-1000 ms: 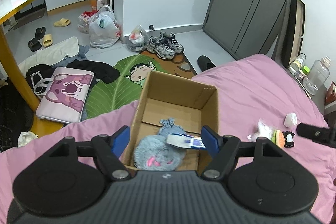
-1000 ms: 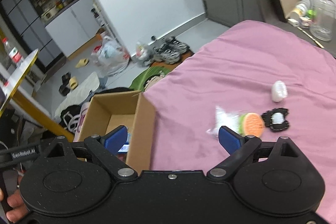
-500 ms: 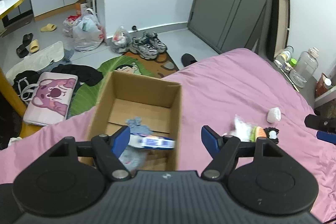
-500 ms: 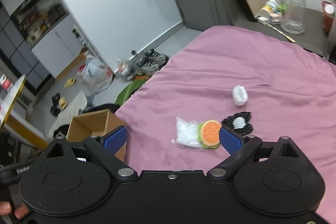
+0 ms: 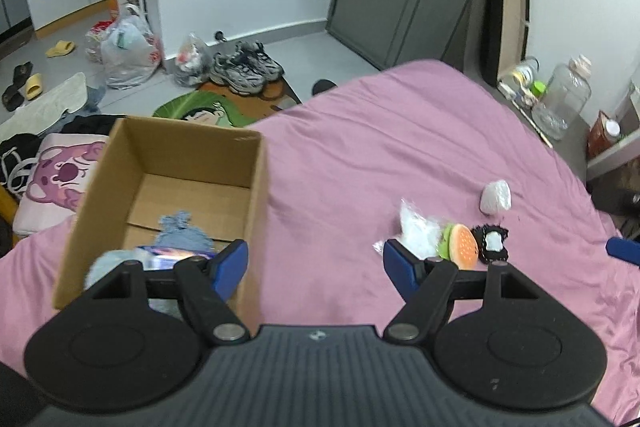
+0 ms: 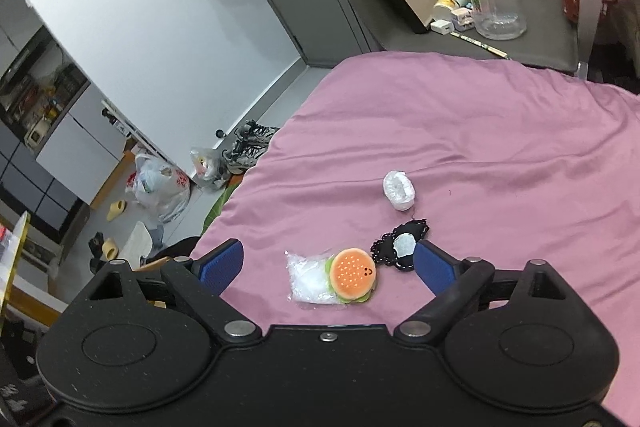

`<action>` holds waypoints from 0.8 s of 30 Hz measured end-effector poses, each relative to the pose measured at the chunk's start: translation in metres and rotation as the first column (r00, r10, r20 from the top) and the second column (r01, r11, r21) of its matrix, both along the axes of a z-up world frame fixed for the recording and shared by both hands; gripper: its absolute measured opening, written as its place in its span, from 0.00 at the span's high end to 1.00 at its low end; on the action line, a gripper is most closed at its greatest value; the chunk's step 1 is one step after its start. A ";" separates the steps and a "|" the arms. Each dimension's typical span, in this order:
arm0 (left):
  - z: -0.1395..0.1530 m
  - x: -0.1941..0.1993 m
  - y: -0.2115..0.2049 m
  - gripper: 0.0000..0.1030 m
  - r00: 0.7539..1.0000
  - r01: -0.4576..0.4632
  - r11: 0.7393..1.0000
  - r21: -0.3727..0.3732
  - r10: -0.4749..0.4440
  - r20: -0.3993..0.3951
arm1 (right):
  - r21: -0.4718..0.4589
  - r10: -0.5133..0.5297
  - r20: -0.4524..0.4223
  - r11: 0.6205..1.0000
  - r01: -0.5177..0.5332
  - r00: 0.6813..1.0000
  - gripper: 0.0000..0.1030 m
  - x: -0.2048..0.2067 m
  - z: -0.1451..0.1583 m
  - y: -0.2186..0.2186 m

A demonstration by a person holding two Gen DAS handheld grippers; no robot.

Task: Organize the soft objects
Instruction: 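Withdraw both grippers from the box toward the remaining items, then grasp the clear bag of white filling with the left gripper while the right gripper grasps the black plush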

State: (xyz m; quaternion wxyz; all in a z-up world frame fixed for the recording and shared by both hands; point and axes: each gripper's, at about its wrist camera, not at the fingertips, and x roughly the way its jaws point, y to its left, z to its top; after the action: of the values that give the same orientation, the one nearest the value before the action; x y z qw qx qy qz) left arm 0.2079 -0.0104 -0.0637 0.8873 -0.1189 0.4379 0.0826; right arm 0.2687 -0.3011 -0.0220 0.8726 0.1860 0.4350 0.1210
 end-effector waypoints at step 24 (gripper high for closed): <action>-0.092 0.084 -0.074 0.32 0.992 0.080 0.996 -0.037 -0.083 -0.095 | 0.032 0.028 -0.186 0.999 -0.022 0.982 0.18 0.058 -0.069 -0.005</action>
State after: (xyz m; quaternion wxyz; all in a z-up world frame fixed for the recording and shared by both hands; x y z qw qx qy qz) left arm 0.2924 -0.0844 -0.1556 0.8657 -0.1114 0.4860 0.0446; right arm 0.3268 -0.3063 -0.0906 0.8236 0.2041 0.5152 0.1206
